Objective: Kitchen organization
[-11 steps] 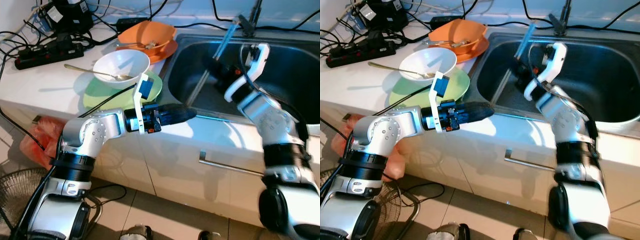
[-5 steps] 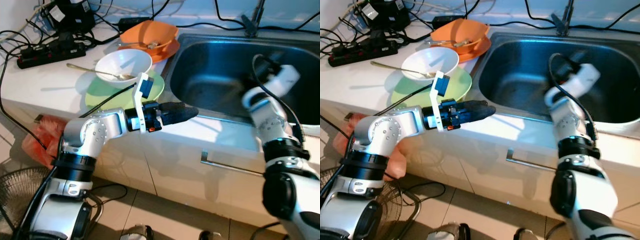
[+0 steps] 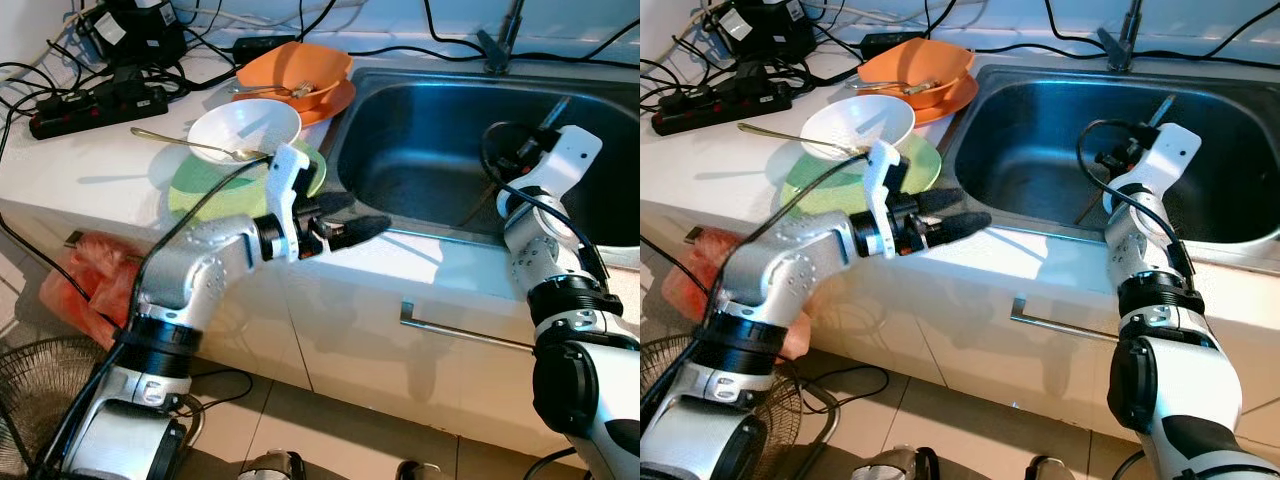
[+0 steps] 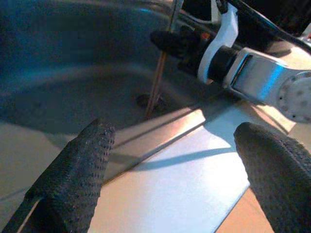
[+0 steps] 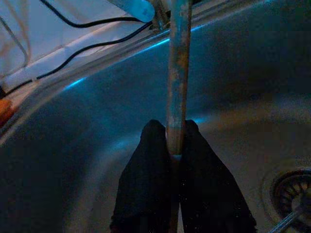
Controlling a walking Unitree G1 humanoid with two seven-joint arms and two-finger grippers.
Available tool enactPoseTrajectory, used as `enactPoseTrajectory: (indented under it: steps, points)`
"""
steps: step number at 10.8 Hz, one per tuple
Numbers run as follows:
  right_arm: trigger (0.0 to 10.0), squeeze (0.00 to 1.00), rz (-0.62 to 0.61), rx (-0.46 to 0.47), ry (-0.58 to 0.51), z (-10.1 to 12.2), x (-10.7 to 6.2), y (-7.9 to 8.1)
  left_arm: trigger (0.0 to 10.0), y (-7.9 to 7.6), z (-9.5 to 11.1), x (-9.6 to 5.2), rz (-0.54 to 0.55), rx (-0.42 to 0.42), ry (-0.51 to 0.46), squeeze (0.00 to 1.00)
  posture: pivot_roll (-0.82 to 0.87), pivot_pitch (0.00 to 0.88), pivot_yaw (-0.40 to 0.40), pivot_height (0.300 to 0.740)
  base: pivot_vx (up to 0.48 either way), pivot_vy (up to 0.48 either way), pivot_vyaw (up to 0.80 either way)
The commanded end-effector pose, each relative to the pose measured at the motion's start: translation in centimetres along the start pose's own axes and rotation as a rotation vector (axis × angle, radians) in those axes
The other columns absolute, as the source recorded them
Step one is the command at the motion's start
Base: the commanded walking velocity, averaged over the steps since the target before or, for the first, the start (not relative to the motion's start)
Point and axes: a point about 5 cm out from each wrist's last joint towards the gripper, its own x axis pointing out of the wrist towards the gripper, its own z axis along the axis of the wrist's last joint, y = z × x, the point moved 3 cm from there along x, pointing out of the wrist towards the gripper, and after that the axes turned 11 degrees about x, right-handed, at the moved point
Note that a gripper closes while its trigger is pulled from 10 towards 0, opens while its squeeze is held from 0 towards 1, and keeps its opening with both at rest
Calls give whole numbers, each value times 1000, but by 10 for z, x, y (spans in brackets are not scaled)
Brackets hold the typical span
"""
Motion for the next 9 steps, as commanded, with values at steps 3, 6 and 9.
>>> enactPoseTrajectory:
  steps: [3, 6, 9]
  points:
    - [10000, 1000, -40, -15, 42, -14, -3, -14, 10000, 3, -4, 0, 24, 33, 15, 529, 71, 113, 104, 740, 0, 0, 0]
    - [10000, 1000, -53, -22, 30, -12, -2, -15, 10000, 7, 0, -2, 40, 45, 2, 220, 73, 109, 104, 740, 0, 0, 0]
    - [10000, 1000, -28, -56, 13, -8, -1, -6, 10000, 12, 3, -2, 68, 71, 7, 224, 72, 106, 106, 740, 0, 0, 0]
